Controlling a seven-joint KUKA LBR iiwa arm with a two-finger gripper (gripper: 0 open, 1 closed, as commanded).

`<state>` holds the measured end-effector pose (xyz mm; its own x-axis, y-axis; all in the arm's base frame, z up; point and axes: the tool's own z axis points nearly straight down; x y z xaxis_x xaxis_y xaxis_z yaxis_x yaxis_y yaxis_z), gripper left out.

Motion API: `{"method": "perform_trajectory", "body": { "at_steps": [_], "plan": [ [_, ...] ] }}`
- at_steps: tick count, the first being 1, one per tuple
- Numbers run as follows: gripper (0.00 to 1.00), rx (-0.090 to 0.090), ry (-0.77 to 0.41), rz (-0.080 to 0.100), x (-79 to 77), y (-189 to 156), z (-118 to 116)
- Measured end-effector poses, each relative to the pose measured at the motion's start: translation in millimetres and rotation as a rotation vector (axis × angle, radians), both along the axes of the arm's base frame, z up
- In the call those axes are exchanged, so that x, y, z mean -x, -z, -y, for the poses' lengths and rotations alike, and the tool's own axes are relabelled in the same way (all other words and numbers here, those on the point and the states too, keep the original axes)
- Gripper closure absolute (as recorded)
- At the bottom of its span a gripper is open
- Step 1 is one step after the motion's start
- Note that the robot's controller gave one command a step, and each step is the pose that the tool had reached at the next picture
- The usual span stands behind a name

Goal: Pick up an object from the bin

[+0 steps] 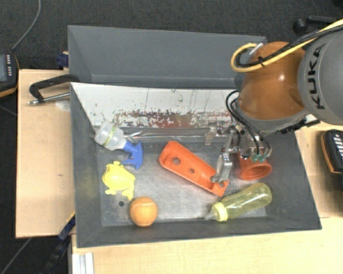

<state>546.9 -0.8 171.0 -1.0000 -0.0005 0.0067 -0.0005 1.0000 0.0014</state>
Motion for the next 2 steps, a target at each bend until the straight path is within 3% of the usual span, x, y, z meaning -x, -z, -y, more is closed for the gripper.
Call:
{"method": "perform_trajectory", "body": {
  "at_steps": [1, 2],
  "plan": [
    [0.0, 0.0, 0.0, 0.009, -1.8, -5, 0],
    [0.0, -0.001, -0.001, 0.007, 1.5, 44, 5]
  ]
}}
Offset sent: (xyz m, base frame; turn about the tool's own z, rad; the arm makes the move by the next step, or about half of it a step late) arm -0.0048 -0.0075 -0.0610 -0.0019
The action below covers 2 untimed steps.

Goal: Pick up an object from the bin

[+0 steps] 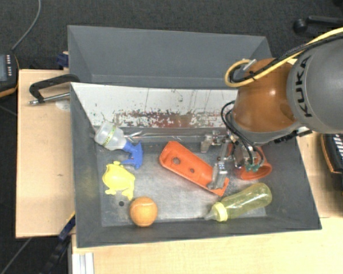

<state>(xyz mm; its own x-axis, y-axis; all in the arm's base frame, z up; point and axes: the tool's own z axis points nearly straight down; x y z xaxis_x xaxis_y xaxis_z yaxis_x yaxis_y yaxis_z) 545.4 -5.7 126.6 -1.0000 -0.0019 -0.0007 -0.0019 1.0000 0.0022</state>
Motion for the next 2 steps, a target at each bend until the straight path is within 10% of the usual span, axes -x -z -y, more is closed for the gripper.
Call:
{"method": "perform_trajectory", "body": {
  "at_steps": [1, 2],
  "plan": [
    [0.0, 0.0, 0.001, -0.008, 1.7, 39, 2],
    [1.0, -0.001, 0.011, 0.0, -2.5, 56, 18]
  ]
}}
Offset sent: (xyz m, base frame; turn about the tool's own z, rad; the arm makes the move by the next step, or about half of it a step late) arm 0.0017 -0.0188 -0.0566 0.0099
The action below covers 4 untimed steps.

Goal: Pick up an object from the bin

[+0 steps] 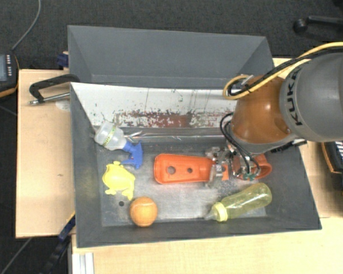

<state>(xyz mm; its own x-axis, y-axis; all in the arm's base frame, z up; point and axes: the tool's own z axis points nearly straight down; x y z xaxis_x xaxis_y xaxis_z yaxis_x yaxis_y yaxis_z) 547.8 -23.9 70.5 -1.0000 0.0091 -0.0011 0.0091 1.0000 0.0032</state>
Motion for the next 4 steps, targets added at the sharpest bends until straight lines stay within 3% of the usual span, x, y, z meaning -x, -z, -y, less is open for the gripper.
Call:
{"method": "perform_trajectory", "body": {
  "at_steps": [1, 2, 3, 4],
  "plan": [
    [1.0, 0.0, 0.0, 0.0, 0.0, 0, 0],
    [1.0, -0.001, -0.002, -0.005, 0.4, -39, 1],
    [1.0, 0.0, -0.001, 0.004, -3.9, -61, 3],
    [1.0, 0.0, -0.049, 0.003, -4.5, -24, 14]
  ]
}}
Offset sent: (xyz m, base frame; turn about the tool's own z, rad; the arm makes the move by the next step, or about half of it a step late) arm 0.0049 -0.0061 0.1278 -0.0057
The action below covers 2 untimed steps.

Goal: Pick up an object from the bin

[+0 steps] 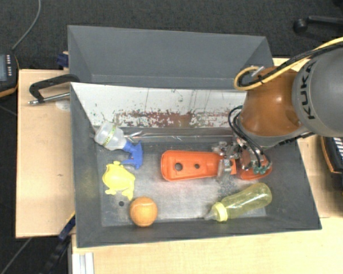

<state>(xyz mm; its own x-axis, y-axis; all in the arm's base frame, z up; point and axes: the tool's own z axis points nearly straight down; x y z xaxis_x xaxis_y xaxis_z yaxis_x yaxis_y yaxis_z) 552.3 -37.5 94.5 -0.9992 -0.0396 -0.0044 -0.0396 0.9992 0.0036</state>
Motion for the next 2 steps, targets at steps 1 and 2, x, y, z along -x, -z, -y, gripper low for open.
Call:
{"method": "perform_trajectory", "body": {
  "at_steps": [1, 2],
  "plan": [
    [1.0, -0.001, 0.0, -0.01, 7.6, -32, -6],
    [1.0, 0.0, 0.008, 0.012, -9.3, -36, -3]
  ]
}}
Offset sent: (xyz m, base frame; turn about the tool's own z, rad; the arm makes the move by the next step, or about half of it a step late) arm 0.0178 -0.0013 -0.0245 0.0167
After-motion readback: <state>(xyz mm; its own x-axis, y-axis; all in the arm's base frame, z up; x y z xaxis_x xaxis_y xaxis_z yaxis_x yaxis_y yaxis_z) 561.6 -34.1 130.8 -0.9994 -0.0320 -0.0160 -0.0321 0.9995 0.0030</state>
